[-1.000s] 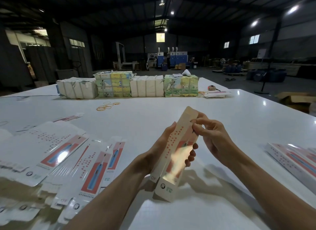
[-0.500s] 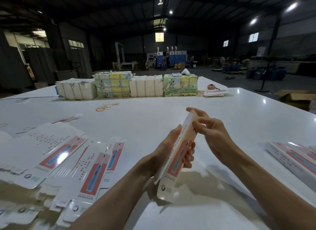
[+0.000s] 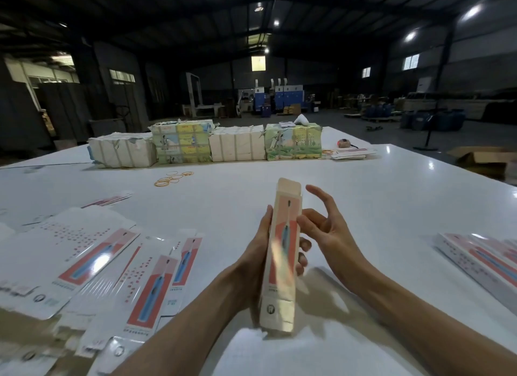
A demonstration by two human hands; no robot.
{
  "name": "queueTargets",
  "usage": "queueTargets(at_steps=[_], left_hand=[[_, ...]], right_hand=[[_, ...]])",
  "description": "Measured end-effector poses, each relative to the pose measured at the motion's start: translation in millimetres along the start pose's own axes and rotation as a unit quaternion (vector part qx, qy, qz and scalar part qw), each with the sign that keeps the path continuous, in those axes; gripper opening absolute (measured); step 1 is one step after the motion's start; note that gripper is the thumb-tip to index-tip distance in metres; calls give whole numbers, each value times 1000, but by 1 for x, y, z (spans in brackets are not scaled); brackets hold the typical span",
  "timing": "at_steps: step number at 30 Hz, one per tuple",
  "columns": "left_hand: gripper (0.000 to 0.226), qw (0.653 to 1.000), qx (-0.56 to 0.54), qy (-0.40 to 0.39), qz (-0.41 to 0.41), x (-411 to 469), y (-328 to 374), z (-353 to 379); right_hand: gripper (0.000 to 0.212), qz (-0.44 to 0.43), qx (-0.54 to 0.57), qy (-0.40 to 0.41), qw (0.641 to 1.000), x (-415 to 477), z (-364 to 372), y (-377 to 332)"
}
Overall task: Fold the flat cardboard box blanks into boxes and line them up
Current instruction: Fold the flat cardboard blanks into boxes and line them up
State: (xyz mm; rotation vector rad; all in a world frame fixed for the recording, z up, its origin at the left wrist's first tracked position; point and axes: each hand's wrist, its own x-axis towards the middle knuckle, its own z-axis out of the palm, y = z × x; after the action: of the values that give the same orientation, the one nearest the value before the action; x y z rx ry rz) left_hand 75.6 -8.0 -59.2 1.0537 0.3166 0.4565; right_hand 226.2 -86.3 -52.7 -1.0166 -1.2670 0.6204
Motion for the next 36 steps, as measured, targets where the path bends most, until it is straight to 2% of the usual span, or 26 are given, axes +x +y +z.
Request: queueTargets(at_steps=[3,7,9,11,15,18,20,24,26,28,33,36], left_hand=[[83,998,38,43,15,-2,-5,5],[46,969,115,160,149,7,-6,4],[35,946,163,178,216,10,-6,0],[29,936,187,167,248,10,-6,-1],[50,959,174,101,199,7,-6,10],[83,949,234,85,194,8,-6,14],[92,953,222,77,193,8,-7,12],[93,971,160,57,168,8,-5,6],[92,967,177,76,166,8,-4,6],[90,954,226,106,166,9,-4,6],[92,949,263,92,150,9,-7,-2],[90,951,266,97,128,8,-4,-4]], right_hand=[[52,-12,-3,-3,1000,-1,-4,1],[47,-10,-13,12,1000,3,-6,2],[47,-2,-33,17,999,5,-7,4],[47,5,-46,18,999,6,-8,5],[44,12,-50,17,999,6,-9,4],[49,15,-49,17,999,6,-8,2],[53,23,-41,2,999,6,-6,1],[57,33,-34,-15,999,5,-5,-1],[53,39,-35,-20,998,5,-7,-2],[45,45,-33,-16,998,6,-8,-2],[17,56,-78,-36,995,5,-12,-1],[29,51,-92,-41,994,4,-13,1]])
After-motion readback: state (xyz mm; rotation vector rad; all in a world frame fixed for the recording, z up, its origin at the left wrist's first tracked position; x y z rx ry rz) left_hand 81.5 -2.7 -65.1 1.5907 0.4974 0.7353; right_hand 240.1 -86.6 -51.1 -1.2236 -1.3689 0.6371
